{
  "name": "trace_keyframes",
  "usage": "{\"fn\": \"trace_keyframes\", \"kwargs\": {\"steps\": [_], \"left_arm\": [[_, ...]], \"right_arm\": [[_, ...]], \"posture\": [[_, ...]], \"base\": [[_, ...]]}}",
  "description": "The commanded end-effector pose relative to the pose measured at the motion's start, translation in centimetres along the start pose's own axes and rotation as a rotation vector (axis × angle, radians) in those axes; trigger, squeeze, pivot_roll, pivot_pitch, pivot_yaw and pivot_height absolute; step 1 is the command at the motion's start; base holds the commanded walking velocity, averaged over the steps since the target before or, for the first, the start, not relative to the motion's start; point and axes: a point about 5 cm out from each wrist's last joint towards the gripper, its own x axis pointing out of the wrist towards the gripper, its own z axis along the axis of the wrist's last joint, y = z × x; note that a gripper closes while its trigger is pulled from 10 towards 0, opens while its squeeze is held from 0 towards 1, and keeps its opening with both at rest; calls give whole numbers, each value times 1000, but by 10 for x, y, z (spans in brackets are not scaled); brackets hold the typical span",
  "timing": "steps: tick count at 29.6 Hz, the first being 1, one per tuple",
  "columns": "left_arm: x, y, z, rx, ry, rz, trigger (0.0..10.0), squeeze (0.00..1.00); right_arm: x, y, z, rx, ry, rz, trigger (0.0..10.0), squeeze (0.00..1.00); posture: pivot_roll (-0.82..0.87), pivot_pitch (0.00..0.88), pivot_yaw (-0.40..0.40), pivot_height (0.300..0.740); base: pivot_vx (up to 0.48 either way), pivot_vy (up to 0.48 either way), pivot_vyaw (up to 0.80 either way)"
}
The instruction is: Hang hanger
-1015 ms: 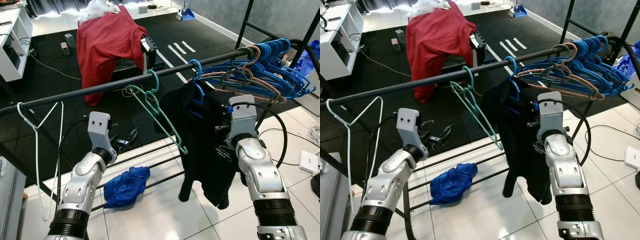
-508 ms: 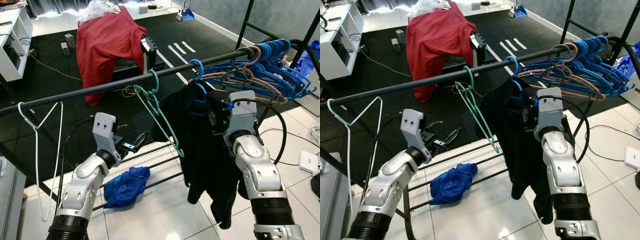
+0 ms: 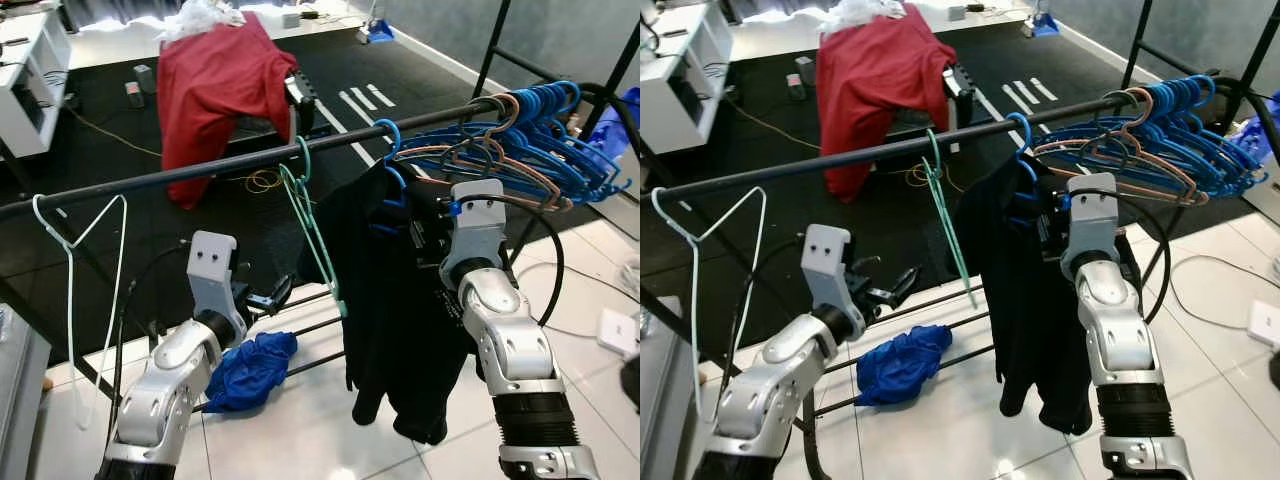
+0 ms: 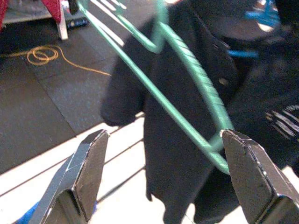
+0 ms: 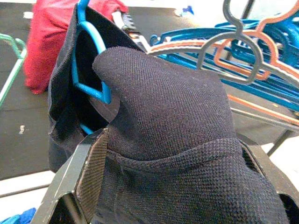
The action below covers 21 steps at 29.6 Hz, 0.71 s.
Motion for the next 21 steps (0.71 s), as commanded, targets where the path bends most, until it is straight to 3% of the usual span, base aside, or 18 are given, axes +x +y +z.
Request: {"fn": "trace_keyframes", "kwargs": {"steps": [1, 4, 15, 17, 18, 19, 21], "left_arm": [[0, -7, -1, -23, 7, -19, 10000, 0], [-3, -16, -3, -45, 44, -42, 10000, 0], [-7, -20, 4, -72, 95, -80, 10000, 0], [-14, -35, 2, -74, 171, -234, 10000, 0], [-14, -35, 2, -74, 171, -234, 10000, 0], [-19, -44, -1, -87, 215, -321, 10000, 0], [-19, -44, -1, -87, 215, -321, 10000, 0]], "right_arm": [[0, 0, -1, 5, -8, 2, 10000, 0], [3, 4, 1, 2, -19, 18, 10000, 0], [6, 4, 5, 2, -30, 16, 10000, 0], [9, 9, 6, 3, -38, 30, 10000, 0], [9, 9, 6, 3, -38, 30, 10000, 0], [10, 12, 6, 1, -40, 45, 10000, 0], [10, 12, 6, 1, -40, 45, 10000, 0]], "posture": [[-125, 89, 25, 740], [-121, 93, 25, 740], [-120, 98, 29, 740], [-118, 101, 34, 740], [-118, 101, 34, 740], [-117, 101, 35, 740], [-117, 101, 35, 740]], "base": [[0, -398, 0], [0, -411, 0], [0, -421, 0], [0, -210, 0], [0, 0, 0], [0, 0, 0], [0, 0, 0]]}}
